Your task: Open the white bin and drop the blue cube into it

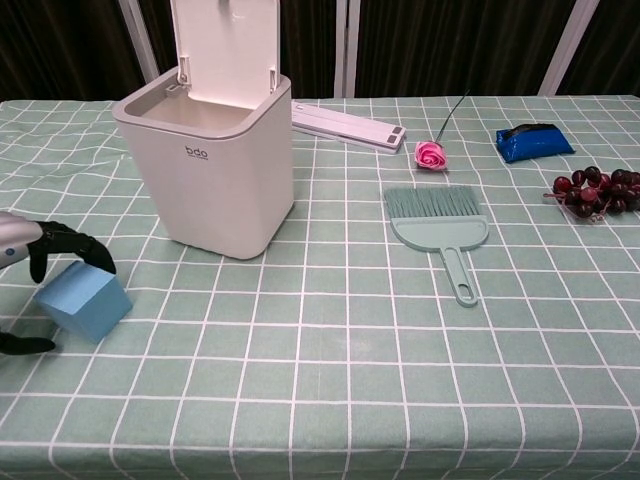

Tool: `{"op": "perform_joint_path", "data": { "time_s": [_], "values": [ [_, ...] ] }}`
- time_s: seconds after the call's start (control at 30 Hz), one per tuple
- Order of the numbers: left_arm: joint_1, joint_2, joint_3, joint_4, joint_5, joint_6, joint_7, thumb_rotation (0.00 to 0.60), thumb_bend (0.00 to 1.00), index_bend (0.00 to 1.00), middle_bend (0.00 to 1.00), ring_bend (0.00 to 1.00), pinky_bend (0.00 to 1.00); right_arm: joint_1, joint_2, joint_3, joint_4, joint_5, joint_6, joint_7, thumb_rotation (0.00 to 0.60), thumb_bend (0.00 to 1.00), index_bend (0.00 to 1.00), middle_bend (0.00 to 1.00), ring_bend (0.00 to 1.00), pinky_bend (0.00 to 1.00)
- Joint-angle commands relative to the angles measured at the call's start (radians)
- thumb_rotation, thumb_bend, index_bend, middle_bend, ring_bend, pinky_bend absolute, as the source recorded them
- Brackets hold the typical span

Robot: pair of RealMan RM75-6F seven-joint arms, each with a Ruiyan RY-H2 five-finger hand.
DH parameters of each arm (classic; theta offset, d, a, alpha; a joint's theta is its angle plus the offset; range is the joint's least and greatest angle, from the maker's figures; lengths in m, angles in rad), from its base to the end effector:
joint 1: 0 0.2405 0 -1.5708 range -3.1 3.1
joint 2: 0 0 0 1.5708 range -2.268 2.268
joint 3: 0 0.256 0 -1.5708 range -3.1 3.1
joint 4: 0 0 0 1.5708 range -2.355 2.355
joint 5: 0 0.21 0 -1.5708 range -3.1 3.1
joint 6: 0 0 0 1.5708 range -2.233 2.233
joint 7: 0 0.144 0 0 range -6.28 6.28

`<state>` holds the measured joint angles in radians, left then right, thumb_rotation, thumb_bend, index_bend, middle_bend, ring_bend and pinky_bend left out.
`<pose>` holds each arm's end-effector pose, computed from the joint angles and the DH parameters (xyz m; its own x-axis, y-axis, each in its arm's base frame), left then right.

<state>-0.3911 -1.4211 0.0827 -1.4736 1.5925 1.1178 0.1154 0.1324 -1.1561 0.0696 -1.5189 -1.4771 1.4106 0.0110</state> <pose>-0.2539 0.2199 0.0036 0.4999 0.3381 0.7974 0.8332 -0.4389 -0.3363 -0.3230 -0.2017 0.1511 0.4324 -0.0319 0.9011 -0.9017 -0.0213 0.4319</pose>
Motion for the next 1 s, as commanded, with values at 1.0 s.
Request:
{"op": "perform_joint_path", "data": {
  "time_s": [1.0],
  "values": [
    [-0.106,0.399,-0.286,-0.461,-0.175,0.085,0.068,0.600,0.22,0.50,0.49,0.39,0.59,0.005,-0.014,0.000,0.018,-0.002,-0.005,0.014,0.600,0.25,0.00,0.00,0.00,0.00]
  ]
}}
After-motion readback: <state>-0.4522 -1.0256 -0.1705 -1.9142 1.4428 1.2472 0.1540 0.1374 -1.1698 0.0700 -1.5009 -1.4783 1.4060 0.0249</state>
